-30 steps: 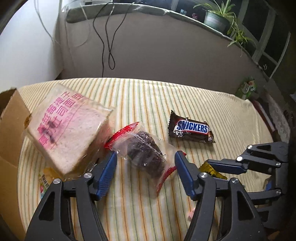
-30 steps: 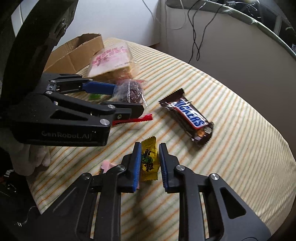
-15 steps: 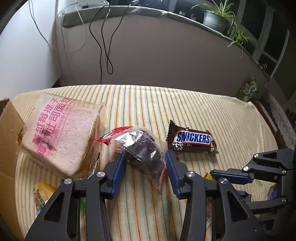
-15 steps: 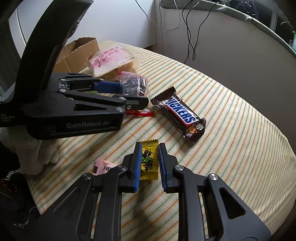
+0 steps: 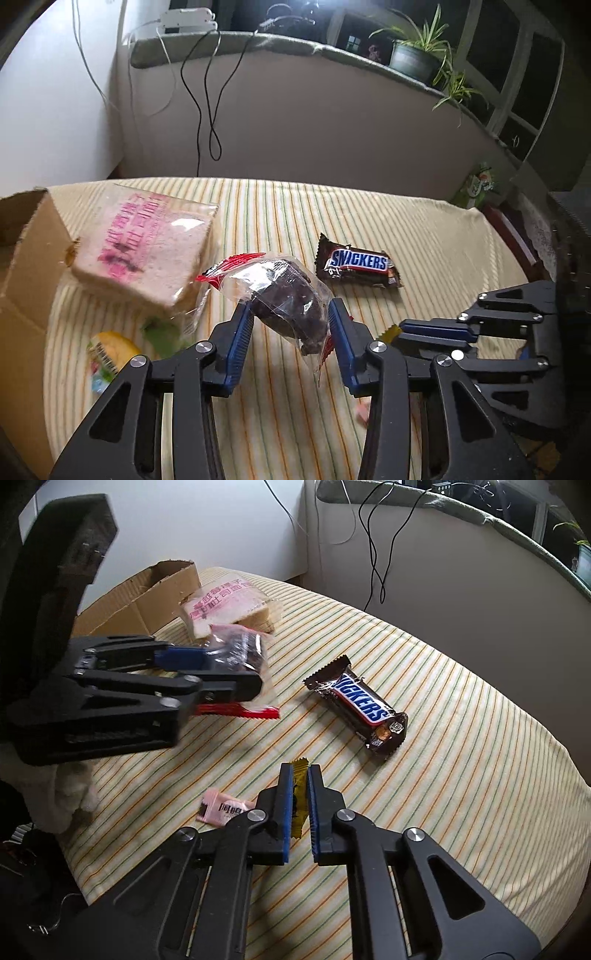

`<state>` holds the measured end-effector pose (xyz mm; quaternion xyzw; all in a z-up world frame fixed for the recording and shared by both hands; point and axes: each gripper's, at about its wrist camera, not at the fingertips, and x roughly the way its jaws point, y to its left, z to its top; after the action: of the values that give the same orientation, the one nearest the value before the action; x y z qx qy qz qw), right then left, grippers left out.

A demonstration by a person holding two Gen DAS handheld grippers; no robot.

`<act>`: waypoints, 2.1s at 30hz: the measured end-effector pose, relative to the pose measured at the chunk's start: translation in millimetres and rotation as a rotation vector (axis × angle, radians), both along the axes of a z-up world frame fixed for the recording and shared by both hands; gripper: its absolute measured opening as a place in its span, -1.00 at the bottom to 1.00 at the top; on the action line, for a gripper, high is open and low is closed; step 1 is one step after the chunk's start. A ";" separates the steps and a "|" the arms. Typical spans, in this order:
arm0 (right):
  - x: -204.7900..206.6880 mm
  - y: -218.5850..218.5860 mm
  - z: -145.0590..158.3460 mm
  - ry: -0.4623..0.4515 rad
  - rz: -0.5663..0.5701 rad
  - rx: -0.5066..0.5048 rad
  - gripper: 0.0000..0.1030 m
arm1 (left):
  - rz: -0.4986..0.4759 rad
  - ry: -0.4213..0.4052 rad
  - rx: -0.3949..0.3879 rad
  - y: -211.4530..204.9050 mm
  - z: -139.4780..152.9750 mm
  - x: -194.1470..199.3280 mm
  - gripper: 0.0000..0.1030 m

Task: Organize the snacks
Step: 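Carry the pastry bag and yellow candy into the box and open both tools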

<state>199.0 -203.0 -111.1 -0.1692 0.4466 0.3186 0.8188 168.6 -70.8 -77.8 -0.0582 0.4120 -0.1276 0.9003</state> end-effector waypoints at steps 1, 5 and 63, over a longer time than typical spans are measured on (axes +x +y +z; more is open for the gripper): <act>-1.5 1.2 0.3 0.001 0.002 0.000 -0.87 | 0.002 -0.008 0.001 2.8 2.4 -3.8 -0.22; -6.7 5.2 -3.3 0.003 0.005 -0.024 -0.88 | 0.015 -0.028 -0.003 11.1 8.7 -13.8 -0.22; 2.7 246.6 70.5 -0.081 0.233 0.103 -0.80 | 0.339 -0.152 -0.019 221.9 43.2 -111.0 -0.22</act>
<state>201.7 43.6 -40.6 -0.1904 0.3736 0.4268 0.8013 57.5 151.1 -34.6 -0.1256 0.3258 0.0182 0.9369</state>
